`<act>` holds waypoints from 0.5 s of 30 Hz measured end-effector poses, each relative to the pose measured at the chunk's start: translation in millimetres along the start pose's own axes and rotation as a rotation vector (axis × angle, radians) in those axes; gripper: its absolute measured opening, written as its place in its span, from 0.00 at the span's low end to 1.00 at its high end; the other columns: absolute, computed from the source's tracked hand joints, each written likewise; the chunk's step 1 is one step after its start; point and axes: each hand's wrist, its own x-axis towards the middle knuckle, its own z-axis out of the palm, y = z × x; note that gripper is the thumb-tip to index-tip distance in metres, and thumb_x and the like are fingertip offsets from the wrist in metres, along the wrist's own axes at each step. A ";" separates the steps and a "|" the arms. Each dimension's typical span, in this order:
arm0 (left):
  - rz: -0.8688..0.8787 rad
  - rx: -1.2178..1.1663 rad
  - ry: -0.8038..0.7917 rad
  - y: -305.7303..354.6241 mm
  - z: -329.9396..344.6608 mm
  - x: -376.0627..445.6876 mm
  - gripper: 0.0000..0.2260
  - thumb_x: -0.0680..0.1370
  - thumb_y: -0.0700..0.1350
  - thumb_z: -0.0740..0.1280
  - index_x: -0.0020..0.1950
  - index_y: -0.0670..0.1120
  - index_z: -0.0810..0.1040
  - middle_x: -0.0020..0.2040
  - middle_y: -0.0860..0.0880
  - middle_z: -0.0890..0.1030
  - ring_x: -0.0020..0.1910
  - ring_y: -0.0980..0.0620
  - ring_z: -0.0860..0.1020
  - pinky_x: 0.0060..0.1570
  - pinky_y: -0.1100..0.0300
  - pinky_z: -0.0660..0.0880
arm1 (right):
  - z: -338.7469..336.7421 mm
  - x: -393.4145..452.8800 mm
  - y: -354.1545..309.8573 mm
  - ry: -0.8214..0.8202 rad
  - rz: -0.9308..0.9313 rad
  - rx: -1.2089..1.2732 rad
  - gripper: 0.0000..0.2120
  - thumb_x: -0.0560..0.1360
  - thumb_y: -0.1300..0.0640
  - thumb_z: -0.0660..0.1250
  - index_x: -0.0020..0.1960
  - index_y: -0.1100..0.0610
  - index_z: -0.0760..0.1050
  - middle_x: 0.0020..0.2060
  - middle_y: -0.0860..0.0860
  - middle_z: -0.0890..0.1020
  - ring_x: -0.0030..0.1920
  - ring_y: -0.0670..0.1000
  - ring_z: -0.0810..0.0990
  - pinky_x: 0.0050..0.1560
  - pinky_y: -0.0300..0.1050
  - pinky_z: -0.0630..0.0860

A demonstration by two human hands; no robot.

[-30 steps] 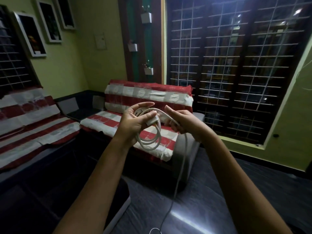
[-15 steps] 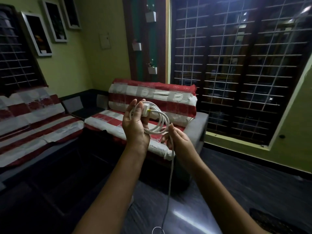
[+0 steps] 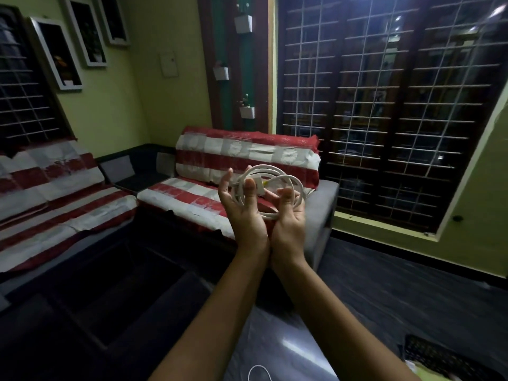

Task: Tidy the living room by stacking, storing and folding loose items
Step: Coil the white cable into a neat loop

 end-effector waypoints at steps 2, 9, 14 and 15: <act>-0.069 0.030 -0.087 -1.9 -4.6 -2.5 0.17 0.77 0.49 0.66 0.65 0.56 0.70 0.64 0.48 0.76 0.62 0.52 0.77 0.58 0.58 0.76 | -3.5 3.7 -2.8 0.043 -0.086 -0.070 0.14 0.82 0.51 0.54 0.60 0.59 0.70 0.48 0.60 0.83 0.45 0.55 0.84 0.40 0.45 0.80; -0.428 0.300 -0.555 34.1 -35.1 20.9 0.21 0.72 0.42 0.74 0.62 0.47 0.72 0.55 0.41 0.81 0.50 0.46 0.82 0.46 0.57 0.79 | -27.0 43.9 -45.1 -0.285 -0.052 -0.643 0.07 0.82 0.57 0.57 0.49 0.55 0.73 0.30 0.50 0.80 0.28 0.48 0.79 0.28 0.41 0.76; -0.377 0.619 -0.783 48.9 -25.4 40.6 0.15 0.71 0.41 0.73 0.57 0.44 0.77 0.48 0.43 0.83 0.46 0.44 0.82 0.47 0.52 0.77 | -21.1 57.5 -45.8 -0.376 -0.106 -0.963 0.08 0.81 0.56 0.60 0.44 0.50 0.73 0.36 0.52 0.79 0.32 0.48 0.77 0.35 0.45 0.76; -0.385 0.600 -0.800 50.5 -26.0 43.8 0.14 0.71 0.41 0.73 0.55 0.42 0.77 0.46 0.43 0.82 0.44 0.44 0.81 0.46 0.51 0.76 | -22.1 59.6 -47.8 -0.393 -0.104 -0.977 0.08 0.81 0.56 0.59 0.44 0.49 0.72 0.35 0.51 0.78 0.31 0.47 0.76 0.33 0.45 0.76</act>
